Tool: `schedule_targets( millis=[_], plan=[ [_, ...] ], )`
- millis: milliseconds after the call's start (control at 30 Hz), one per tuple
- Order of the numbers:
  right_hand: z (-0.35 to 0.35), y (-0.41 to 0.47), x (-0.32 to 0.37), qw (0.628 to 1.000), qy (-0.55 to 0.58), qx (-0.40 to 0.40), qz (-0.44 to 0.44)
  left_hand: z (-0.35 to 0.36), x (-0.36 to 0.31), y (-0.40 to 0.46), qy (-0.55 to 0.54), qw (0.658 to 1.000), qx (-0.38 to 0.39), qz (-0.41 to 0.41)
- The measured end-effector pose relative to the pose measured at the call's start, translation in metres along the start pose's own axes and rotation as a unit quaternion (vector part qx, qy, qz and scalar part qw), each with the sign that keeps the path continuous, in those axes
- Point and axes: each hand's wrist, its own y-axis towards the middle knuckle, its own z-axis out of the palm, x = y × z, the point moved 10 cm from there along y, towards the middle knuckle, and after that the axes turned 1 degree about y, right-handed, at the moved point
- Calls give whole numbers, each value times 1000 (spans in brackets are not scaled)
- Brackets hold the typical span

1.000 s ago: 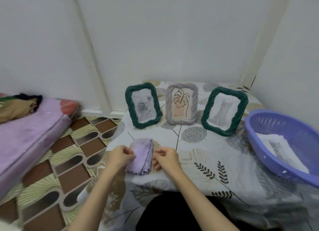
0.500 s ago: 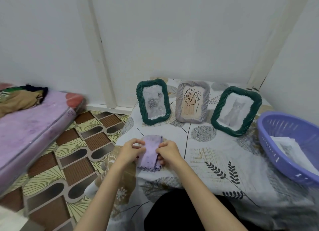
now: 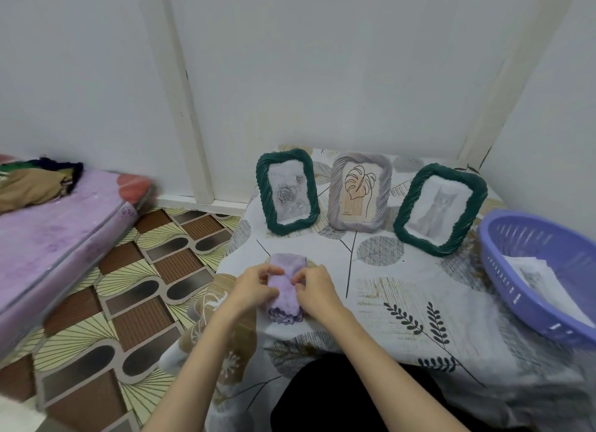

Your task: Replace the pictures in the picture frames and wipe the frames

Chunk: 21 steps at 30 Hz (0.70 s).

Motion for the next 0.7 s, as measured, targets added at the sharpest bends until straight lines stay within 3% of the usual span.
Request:
schedule_targets(
  millis=[167,300,467,600,700],
  plan=[
    [12,0,15,999,50,-1,-14,-17,2,9,122,992,-19,37],
    [19,0,19,999,-8,-1,-31,-20,10,12,299,953,10,54],
    [20,-2,11,996,-69,11,-59,6,17,11,297,941,128,101],
    [20,-4,9,997,-43,29,-58,7,14,18,369,920,98,92],
    [-1,-13,14,997,7,-19,-72,4,-2,11,309,945,53,97]
  ],
)
